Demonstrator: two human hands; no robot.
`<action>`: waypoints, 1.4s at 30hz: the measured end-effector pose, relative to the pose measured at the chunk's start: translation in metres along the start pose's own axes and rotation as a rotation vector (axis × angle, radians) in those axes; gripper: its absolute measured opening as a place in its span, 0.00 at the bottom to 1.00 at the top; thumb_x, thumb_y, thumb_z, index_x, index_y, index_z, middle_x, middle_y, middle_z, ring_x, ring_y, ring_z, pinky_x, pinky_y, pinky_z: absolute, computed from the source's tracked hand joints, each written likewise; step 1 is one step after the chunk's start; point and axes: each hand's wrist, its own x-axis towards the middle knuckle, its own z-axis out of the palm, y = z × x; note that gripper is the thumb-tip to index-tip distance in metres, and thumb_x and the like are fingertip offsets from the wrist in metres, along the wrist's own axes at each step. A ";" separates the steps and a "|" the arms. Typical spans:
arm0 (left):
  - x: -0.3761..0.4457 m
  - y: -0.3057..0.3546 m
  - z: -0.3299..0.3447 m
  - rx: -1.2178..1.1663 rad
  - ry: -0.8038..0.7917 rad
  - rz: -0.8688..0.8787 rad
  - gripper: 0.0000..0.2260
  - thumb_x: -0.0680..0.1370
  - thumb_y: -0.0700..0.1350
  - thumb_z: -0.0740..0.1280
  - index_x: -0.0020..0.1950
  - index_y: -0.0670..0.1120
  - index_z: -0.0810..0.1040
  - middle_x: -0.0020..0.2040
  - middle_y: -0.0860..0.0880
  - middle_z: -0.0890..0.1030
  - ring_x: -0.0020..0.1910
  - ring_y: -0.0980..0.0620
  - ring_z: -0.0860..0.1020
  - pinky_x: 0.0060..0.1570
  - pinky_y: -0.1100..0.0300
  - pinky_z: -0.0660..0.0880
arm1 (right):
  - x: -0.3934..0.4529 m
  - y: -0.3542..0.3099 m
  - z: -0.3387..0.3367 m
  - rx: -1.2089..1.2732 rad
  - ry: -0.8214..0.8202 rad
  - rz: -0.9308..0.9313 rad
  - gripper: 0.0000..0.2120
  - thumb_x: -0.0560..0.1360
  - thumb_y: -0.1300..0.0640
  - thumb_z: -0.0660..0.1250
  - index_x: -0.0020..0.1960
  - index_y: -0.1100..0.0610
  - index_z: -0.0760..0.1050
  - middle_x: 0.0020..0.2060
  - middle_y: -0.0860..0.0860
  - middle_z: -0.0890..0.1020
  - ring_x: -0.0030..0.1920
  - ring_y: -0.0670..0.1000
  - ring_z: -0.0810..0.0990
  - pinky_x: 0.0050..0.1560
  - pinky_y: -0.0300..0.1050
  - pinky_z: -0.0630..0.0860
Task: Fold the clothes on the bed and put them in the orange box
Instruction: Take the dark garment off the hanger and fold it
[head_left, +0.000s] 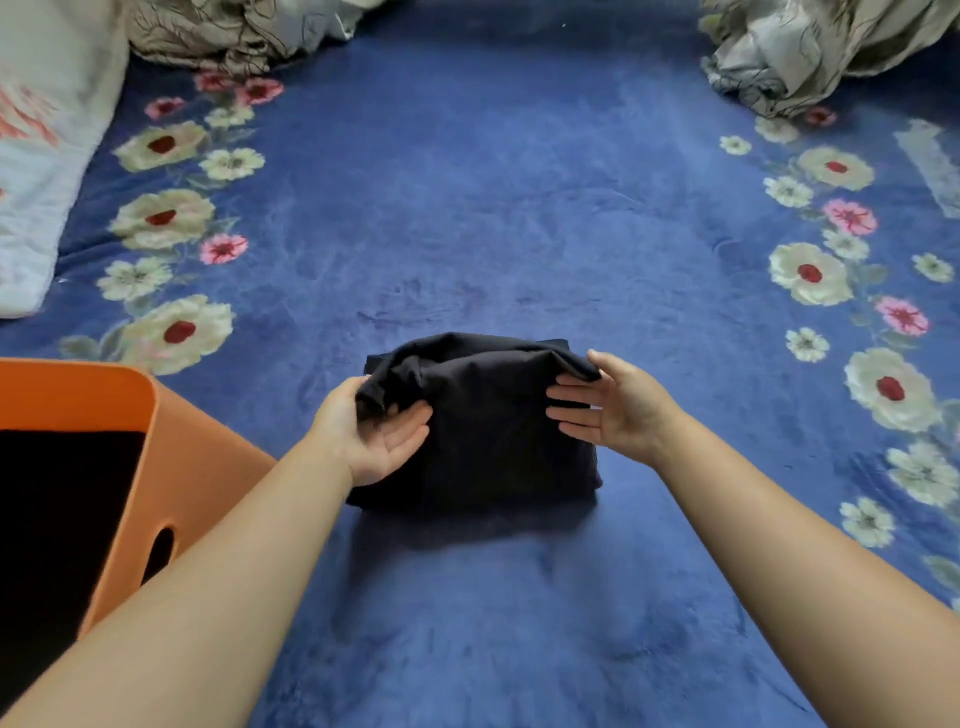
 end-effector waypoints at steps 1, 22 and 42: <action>0.008 0.006 0.004 -0.069 -0.013 0.021 0.15 0.79 0.53 0.58 0.41 0.42 0.69 0.43 0.40 0.81 0.40 0.44 0.82 0.43 0.52 0.74 | 0.012 -0.003 0.000 0.013 0.046 -0.032 0.18 0.79 0.46 0.55 0.46 0.57 0.76 0.47 0.55 0.80 0.51 0.56 0.78 0.51 0.47 0.74; 0.099 -0.025 0.016 1.318 0.578 0.557 0.38 0.73 0.67 0.58 0.76 0.54 0.47 0.74 0.41 0.53 0.71 0.41 0.54 0.67 0.44 0.56 | 0.113 0.046 0.016 -1.470 0.374 -0.358 0.28 0.80 0.41 0.45 0.77 0.49 0.45 0.76 0.46 0.43 0.76 0.54 0.40 0.72 0.58 0.42; -0.062 -0.022 -0.026 0.408 -0.069 0.160 0.21 0.70 0.42 0.73 0.61 0.40 0.73 0.51 0.40 0.81 0.46 0.43 0.80 0.43 0.53 0.77 | -0.051 0.025 -0.002 -0.170 0.058 -0.095 0.07 0.75 0.57 0.66 0.53 0.58 0.76 0.46 0.52 0.83 0.43 0.52 0.81 0.39 0.44 0.76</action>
